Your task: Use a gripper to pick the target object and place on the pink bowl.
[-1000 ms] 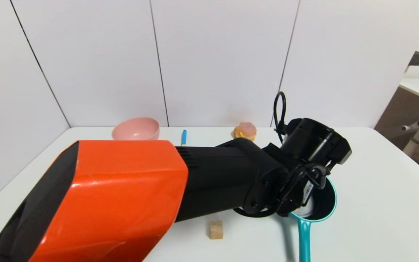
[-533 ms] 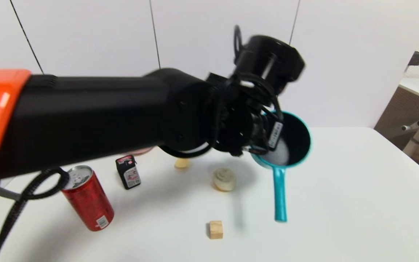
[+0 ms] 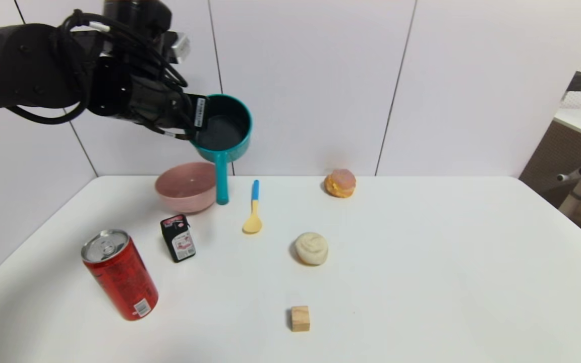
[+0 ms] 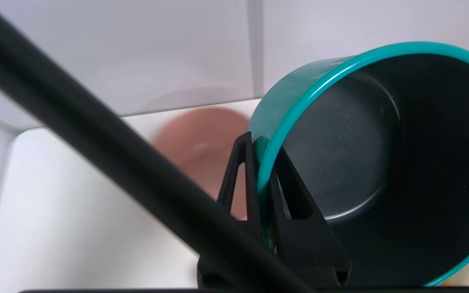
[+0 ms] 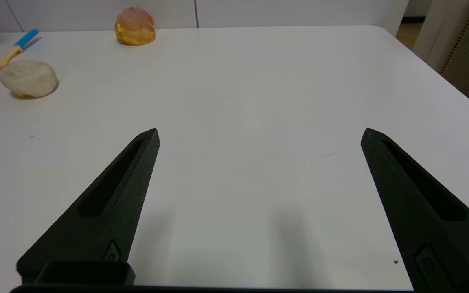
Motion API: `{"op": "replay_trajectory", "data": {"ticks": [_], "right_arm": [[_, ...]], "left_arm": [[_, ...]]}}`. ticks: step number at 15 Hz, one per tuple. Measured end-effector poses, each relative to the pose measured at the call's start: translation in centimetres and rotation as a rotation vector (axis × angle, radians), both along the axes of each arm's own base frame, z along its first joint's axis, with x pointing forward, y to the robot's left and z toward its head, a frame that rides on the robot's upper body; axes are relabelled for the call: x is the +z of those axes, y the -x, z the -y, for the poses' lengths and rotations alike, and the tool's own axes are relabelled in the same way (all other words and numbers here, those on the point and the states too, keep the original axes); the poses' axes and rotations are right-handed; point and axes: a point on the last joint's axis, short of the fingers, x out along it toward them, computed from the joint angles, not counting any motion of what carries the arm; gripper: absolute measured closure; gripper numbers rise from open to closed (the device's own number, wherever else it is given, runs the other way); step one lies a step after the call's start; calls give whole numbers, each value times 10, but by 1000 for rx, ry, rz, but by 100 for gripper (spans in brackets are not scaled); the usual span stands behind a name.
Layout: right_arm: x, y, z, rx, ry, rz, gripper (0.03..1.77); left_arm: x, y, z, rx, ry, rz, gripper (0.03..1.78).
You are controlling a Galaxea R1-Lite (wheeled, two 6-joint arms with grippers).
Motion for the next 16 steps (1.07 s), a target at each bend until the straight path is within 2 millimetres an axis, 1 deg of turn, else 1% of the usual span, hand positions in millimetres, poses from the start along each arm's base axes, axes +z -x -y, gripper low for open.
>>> {"op": "replay_trajectory", "data": {"ticks": [2, 4, 5, 7, 11, 13, 15, 16], "right_arm": [[0, 0, 0, 0, 0, 0, 9], [0, 0, 0, 0, 0, 0, 9], [0, 0, 0, 0, 1, 0, 9], [0, 0, 0, 1, 0, 0, 9], [0, 0, 0, 0, 0, 0, 9], [0, 0, 0, 1, 0, 0, 9], [0, 0, 0, 0, 0, 0, 9], [0, 0, 0, 0, 0, 0, 9]], "left_arm": [[-4, -12, -33, 87, 3, -13, 169], [-12, -23, -56, 145, 7, -36, 169], [-17, -28, -62, 153, 11, -49, 169], [-28, -37, -68, 163, 14, -76, 169], [-47, -52, -68, 136, 22, -129, 169], [-53, -56, -67, 122, 22, -144, 134], [-53, -60, -66, 120, 19, -141, 105], [-52, -61, -66, 120, 21, -134, 94]]}}
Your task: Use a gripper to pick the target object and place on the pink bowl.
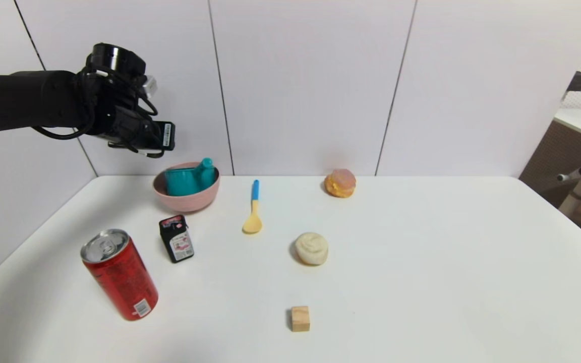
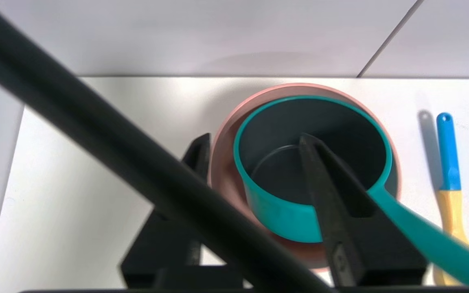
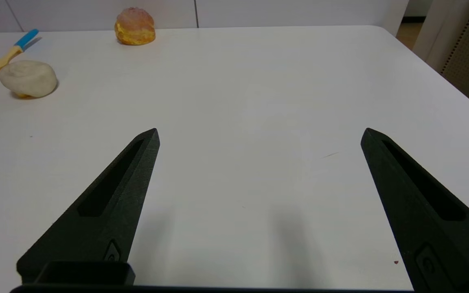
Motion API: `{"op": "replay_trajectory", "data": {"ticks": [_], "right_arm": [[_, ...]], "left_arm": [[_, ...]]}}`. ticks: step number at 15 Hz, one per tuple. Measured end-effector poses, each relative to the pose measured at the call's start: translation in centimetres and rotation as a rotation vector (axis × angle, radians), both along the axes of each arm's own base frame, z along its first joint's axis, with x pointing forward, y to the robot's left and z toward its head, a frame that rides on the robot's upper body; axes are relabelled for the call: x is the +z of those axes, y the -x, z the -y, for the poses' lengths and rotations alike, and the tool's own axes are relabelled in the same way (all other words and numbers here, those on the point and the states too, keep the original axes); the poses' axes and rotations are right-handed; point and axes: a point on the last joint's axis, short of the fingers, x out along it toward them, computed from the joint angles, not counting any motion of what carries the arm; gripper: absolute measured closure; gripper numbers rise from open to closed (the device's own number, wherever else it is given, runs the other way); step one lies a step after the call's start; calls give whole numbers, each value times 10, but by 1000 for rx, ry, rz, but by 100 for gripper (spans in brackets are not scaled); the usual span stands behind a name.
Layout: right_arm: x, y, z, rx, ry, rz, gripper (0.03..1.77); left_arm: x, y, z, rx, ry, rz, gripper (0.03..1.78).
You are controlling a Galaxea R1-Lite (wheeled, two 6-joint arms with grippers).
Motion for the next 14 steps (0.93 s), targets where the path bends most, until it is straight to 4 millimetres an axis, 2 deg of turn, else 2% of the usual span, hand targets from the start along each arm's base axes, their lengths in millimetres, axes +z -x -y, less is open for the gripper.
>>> {"op": "replay_trajectory", "data": {"ticks": [3, 6, 8, 10, 12, 14], "right_arm": [[0, 0, 0, 0, 0, 0, 9], [0, 0, 0, 0, 0, 0, 9], [0, 0, 0, 0, 0, 0, 9], [0, 0, 0, 0, 0, 0, 9], [0, 0, 0, 0, 0, 0, 9], [0, 0, 0, 0, 0, 0, 9]], "left_arm": [[17, 3, 0, 1, 6, 56, 67], [55, 26, -4, 2, 20, 165, 49], [86, 57, -8, 3, 22, 243, 41], [114, 101, -17, 13, 24, 316, 34], [118, 145, -26, 29, 17, 326, 29], [101, 187, -32, 38, 7, 282, 25]]}}
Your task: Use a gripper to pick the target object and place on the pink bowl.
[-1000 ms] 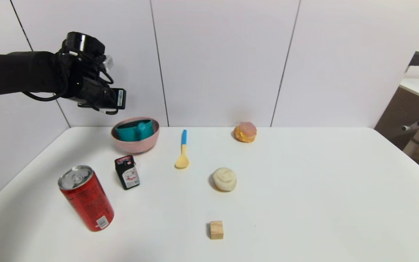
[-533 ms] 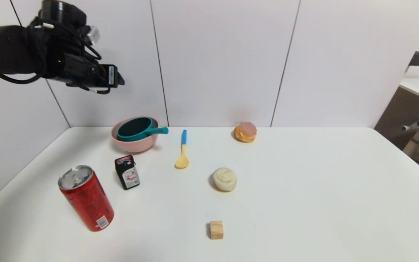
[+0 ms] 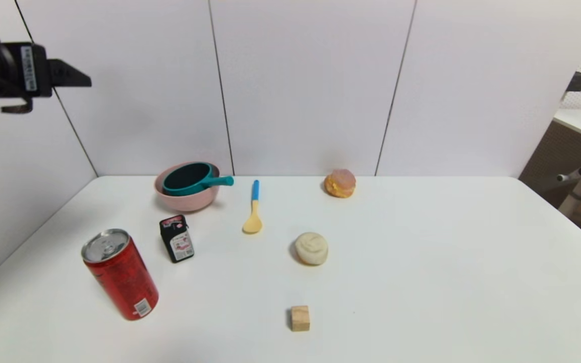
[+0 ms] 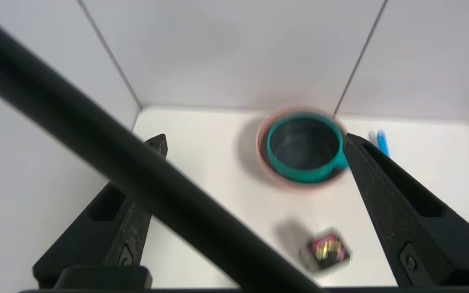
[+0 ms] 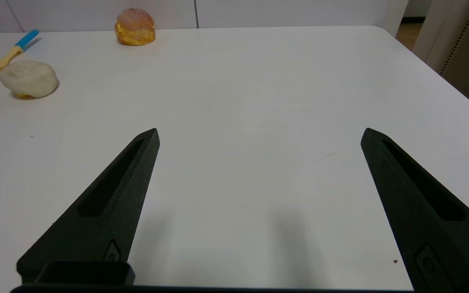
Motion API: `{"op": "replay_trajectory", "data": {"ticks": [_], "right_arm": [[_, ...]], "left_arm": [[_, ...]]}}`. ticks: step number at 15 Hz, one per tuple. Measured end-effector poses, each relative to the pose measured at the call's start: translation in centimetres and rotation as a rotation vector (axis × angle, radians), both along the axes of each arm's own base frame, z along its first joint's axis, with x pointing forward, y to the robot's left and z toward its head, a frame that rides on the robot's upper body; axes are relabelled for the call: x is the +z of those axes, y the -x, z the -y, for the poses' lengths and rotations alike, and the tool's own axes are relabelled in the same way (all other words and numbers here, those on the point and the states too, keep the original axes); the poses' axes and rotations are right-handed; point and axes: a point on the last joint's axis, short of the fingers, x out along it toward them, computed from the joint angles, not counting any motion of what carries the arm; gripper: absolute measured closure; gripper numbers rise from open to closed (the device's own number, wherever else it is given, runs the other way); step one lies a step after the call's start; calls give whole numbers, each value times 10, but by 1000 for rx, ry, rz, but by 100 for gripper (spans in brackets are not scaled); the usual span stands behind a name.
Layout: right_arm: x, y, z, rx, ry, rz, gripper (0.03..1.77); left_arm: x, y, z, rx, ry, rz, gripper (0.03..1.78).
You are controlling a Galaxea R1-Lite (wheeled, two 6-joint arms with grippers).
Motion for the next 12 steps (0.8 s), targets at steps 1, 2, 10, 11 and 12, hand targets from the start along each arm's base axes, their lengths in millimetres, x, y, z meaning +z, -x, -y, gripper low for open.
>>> {"op": "replay_trajectory", "data": {"ticks": [1, 2, 10, 11, 12], "right_arm": [[0, 0, 0, 0, 0, 0, 9], [0, 0, 0, 0, 0, 0, 9], [0, 0, 0, 0, 0, 0, 9], [0, 0, 0, 0, 0, 0, 9], [0, 0, 0, 1, 0, 0, 9]], "left_arm": [[-14, 23, -3, 2, -8, -25, 23], [-29, 44, -5, 0, -17, -44, 21], [-209, 181, -15, -94, -36, -67, 14], [-234, 191, -16, -99, -34, -54, 14], [-252, 198, -16, -111, -28, -18, 14]]}}
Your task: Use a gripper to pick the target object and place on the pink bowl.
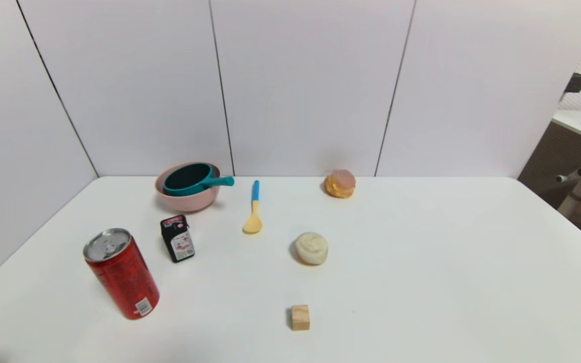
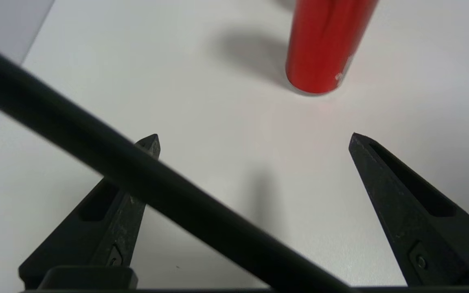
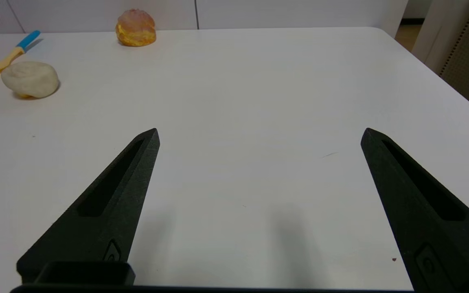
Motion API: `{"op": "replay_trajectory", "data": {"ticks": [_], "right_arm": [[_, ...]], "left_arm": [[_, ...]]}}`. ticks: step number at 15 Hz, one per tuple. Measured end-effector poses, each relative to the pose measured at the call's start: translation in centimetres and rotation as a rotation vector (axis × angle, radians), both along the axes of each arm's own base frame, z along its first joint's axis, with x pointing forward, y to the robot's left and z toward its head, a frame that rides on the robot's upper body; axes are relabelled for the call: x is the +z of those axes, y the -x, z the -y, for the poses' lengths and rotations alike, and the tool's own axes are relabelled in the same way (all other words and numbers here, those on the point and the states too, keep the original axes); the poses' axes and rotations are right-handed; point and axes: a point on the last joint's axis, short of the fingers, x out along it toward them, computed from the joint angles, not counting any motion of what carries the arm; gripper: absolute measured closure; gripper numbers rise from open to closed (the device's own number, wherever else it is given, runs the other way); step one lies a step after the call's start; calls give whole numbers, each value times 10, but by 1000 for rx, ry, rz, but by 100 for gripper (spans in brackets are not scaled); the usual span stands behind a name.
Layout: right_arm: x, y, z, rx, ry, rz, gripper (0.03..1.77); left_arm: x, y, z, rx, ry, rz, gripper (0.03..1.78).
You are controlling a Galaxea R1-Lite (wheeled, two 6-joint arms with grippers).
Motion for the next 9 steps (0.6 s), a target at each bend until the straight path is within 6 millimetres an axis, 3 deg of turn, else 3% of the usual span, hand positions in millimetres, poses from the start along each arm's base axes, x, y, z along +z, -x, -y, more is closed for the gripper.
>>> {"op": "replay_trajectory", "data": {"ticks": [3, 9], "right_arm": [[0, 0, 0, 0, 0, 0, 9], [0, 0, 0, -1, 1, 0, 9]], "left_arm": [[-28, 18, 1, -16, 20, 89, 14], [-36, 33, 1, -2, 49, 251, 12]]}}
